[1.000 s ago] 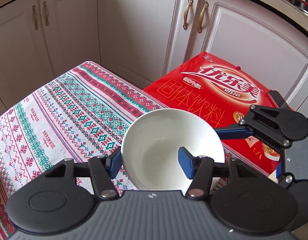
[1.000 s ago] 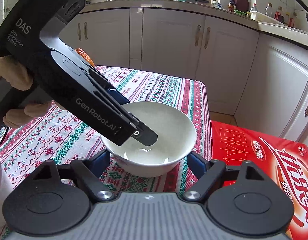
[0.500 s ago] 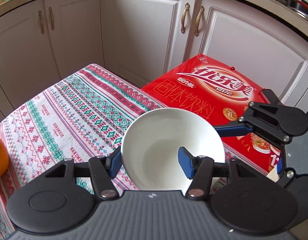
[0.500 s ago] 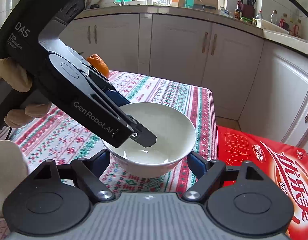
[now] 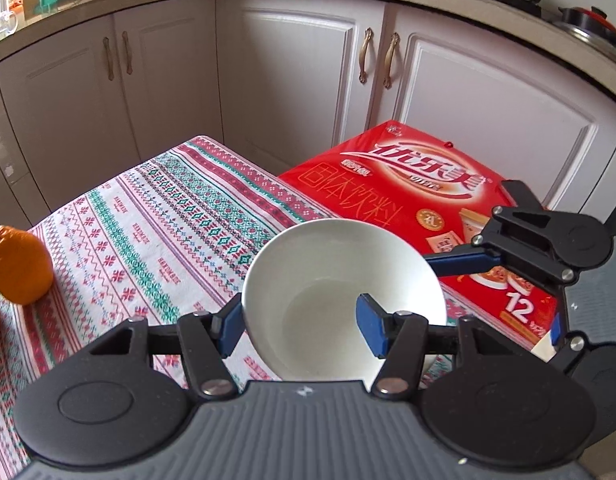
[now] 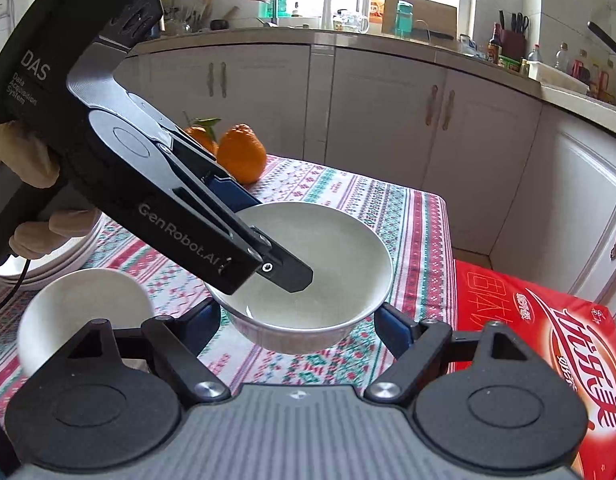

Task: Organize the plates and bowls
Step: 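Carry the pink-decal bowl with the left gripper over the nested white bowls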

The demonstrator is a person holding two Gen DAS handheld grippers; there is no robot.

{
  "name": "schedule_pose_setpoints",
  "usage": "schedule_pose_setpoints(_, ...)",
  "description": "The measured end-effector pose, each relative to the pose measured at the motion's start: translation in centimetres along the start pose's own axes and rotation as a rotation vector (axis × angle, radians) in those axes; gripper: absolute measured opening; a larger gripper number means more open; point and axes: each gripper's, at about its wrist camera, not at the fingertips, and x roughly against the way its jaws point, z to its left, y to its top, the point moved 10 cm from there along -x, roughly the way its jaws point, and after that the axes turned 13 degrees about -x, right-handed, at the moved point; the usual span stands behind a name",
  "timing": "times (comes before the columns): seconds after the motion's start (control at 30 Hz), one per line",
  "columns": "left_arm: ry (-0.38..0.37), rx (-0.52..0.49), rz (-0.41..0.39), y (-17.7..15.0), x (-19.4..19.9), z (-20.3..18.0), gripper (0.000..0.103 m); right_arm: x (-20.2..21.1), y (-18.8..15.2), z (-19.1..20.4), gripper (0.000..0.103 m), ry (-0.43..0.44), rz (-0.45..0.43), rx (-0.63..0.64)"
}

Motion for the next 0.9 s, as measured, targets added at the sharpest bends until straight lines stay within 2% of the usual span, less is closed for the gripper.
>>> schedule_pose_setpoints(0.53,0.055,0.028,-0.026,-2.9,5.4,-2.3,0.058,4.6,-1.4,4.6,0.087,0.047,-0.019,0.058)
schedule_pose_setpoints(0.9,0.076,0.059,-0.024,-5.1,7.7,-3.4,0.058,6.7,-2.2,7.1,0.087,0.085,-0.026,0.091)
